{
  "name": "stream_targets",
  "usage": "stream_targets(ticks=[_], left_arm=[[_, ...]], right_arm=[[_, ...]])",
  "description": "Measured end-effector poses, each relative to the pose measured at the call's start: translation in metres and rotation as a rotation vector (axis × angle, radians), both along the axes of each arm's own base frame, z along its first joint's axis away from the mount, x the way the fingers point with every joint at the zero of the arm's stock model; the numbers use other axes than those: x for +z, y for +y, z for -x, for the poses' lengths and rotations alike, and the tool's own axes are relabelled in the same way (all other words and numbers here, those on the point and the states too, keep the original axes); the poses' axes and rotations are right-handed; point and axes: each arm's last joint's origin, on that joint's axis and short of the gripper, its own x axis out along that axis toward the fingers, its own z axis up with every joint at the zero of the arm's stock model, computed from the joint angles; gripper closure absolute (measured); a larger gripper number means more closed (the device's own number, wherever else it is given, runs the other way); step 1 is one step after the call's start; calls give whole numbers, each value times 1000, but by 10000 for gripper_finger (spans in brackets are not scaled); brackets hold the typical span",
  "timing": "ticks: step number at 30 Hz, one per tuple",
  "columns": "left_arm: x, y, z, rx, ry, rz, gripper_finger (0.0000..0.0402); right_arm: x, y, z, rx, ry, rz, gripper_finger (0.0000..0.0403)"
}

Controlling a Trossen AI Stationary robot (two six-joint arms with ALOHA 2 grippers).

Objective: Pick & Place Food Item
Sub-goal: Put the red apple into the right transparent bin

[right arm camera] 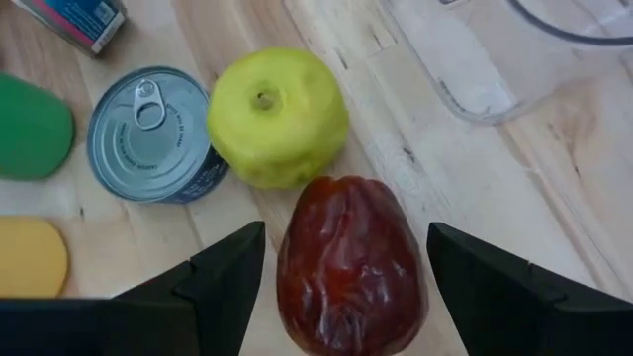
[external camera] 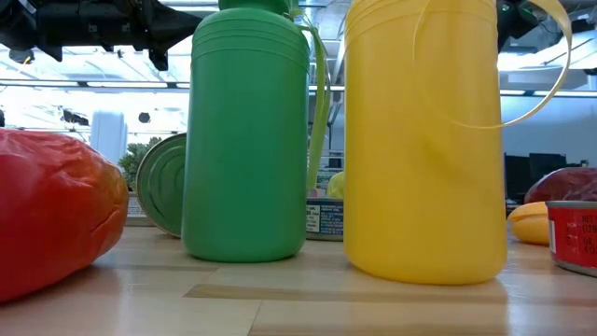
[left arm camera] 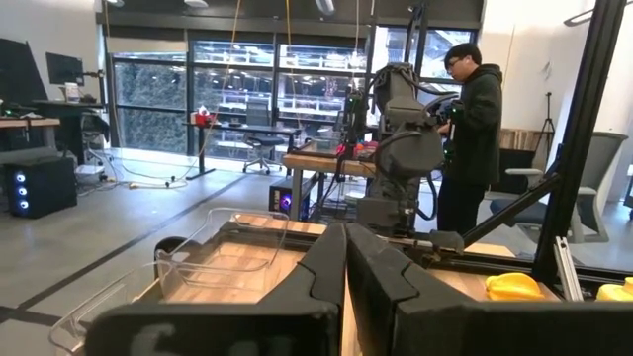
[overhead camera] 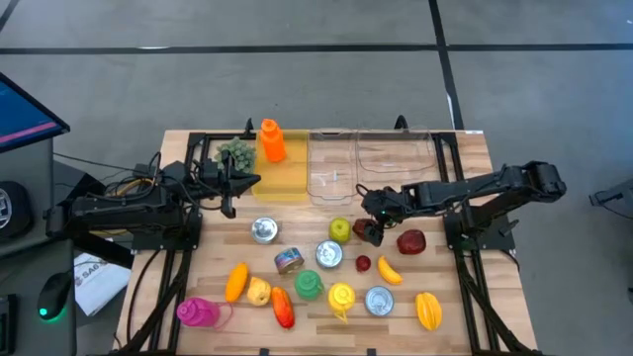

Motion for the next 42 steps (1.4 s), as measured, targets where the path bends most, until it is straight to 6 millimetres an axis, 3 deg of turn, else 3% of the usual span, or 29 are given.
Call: stream_targets(ticks=[10, 24, 42], left_arm=[[0, 0, 0, 0, 0, 0, 401], [0, 0, 0, 0, -1, 0, 401], [0, 0, 0, 0, -1, 0, 401]], right_arm=[[-3, 0, -1, 4, 16, 3, 126], [-45, 8, -18, 29, 168, 11, 126], [-43, 9, -11, 105, 214, -169, 126]])
